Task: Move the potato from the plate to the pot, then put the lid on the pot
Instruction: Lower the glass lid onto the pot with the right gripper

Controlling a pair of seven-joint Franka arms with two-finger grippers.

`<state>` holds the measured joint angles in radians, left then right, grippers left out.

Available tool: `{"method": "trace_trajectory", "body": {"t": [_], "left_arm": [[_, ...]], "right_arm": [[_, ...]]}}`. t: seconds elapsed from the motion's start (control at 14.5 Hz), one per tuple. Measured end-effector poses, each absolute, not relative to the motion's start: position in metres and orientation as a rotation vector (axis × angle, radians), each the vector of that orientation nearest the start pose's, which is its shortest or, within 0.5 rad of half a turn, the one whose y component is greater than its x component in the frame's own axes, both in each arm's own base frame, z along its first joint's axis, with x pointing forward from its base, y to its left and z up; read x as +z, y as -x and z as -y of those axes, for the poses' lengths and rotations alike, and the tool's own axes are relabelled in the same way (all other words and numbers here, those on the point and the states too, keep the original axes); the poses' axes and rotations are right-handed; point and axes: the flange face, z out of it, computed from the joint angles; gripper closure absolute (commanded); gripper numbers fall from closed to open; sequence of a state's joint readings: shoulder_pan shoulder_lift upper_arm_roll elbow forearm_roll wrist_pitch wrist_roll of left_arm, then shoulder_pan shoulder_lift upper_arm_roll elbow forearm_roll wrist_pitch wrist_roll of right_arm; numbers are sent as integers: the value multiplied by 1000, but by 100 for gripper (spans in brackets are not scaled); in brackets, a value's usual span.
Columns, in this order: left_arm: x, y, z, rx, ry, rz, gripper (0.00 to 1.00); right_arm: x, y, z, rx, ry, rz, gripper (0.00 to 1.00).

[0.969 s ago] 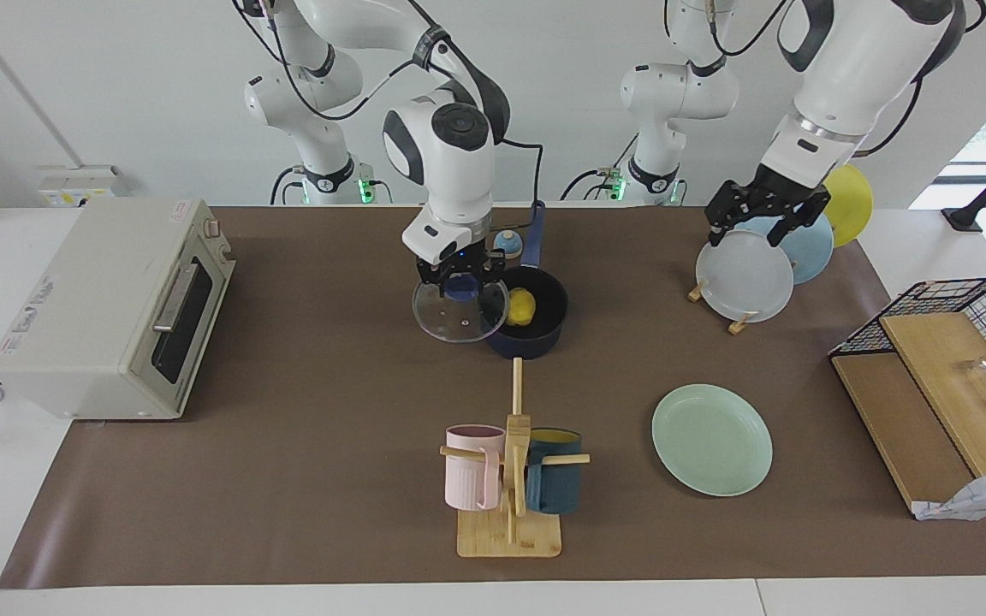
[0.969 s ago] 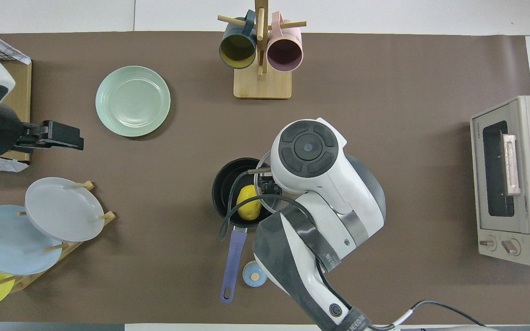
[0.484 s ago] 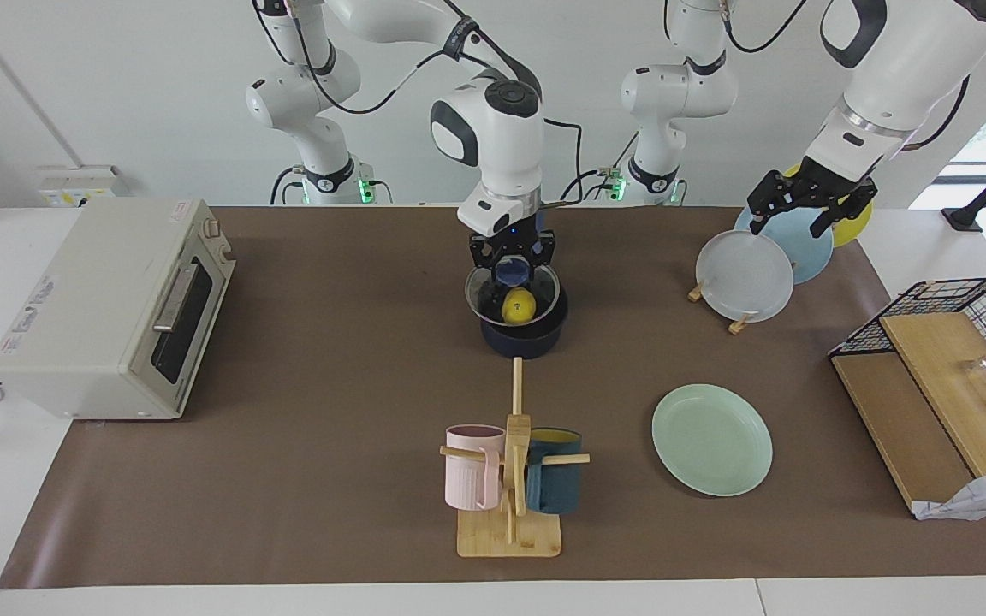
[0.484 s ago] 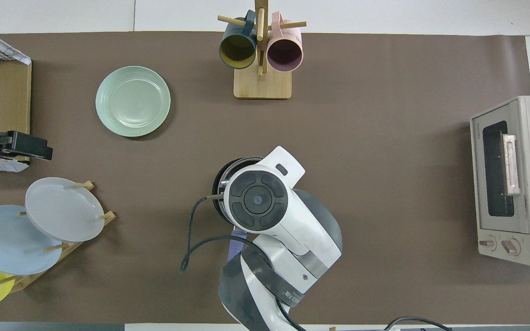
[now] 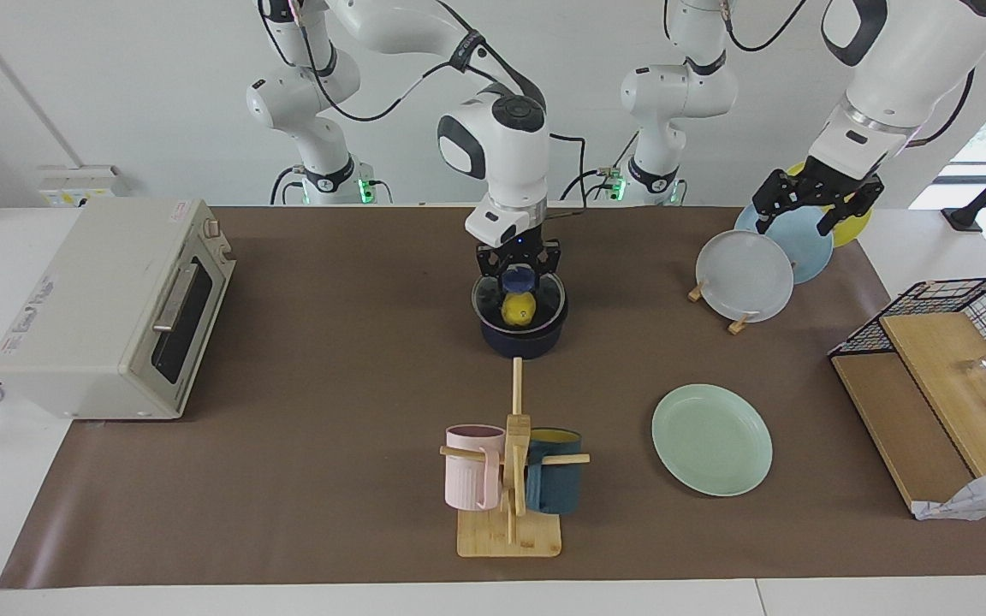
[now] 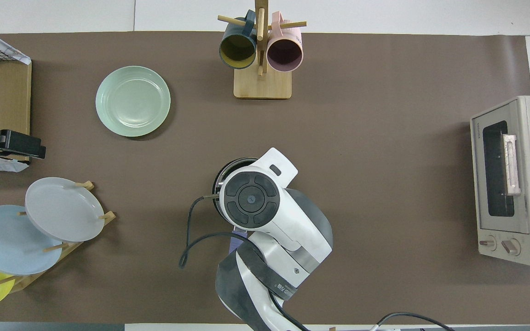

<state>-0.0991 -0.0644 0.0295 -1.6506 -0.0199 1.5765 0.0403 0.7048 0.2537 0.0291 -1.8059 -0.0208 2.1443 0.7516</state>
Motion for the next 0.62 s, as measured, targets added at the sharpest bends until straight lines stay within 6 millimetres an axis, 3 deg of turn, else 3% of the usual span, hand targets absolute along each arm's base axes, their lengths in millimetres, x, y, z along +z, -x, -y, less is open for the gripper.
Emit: {"method": "trace_trajectory", "body": {"t": [0.62], "left_arm": [[630, -534, 24, 0, 3163, -109, 0]], "right_arm": [[409, -468, -428, -115, 3102, 14, 100]]}}
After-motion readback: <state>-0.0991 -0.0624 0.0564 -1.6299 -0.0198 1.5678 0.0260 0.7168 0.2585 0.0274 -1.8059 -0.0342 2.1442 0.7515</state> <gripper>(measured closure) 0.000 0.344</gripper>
